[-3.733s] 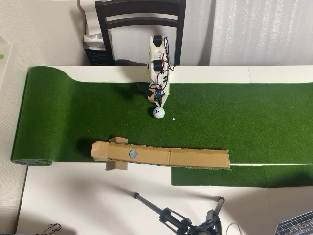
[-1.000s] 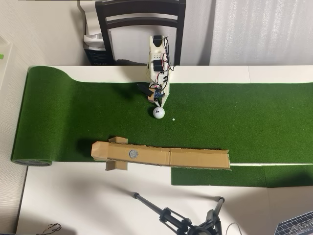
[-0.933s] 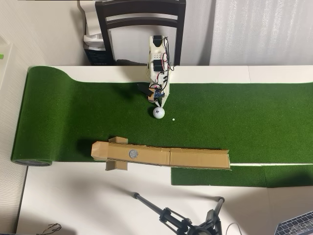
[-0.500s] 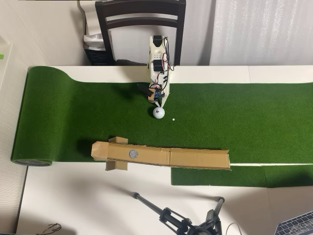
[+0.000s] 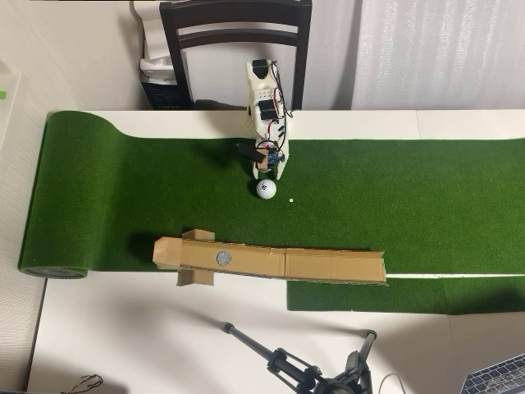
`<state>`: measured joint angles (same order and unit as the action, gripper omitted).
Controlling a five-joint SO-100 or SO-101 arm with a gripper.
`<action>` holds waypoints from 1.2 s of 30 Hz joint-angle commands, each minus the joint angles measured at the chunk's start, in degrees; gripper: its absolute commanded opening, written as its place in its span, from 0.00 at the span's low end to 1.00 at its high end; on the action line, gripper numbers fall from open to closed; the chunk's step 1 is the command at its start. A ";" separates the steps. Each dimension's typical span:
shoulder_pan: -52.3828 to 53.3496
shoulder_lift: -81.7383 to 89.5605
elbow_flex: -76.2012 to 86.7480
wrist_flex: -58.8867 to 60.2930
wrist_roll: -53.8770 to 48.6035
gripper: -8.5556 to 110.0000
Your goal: Pick up the golf ball and place it on the gray mark at the back.
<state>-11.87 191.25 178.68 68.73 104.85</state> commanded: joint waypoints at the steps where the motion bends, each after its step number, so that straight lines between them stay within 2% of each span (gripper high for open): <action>1: -2.02 4.48 4.39 0.26 -0.35 0.31; 11: -1.58 4.48 -2.64 3.08 -0.35 0.31; 19: -2.11 4.39 -11.34 10.72 -0.35 0.31; 36: -1.32 3.69 -14.50 10.55 -0.44 0.31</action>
<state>-13.97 192.22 172.97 76.64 105.38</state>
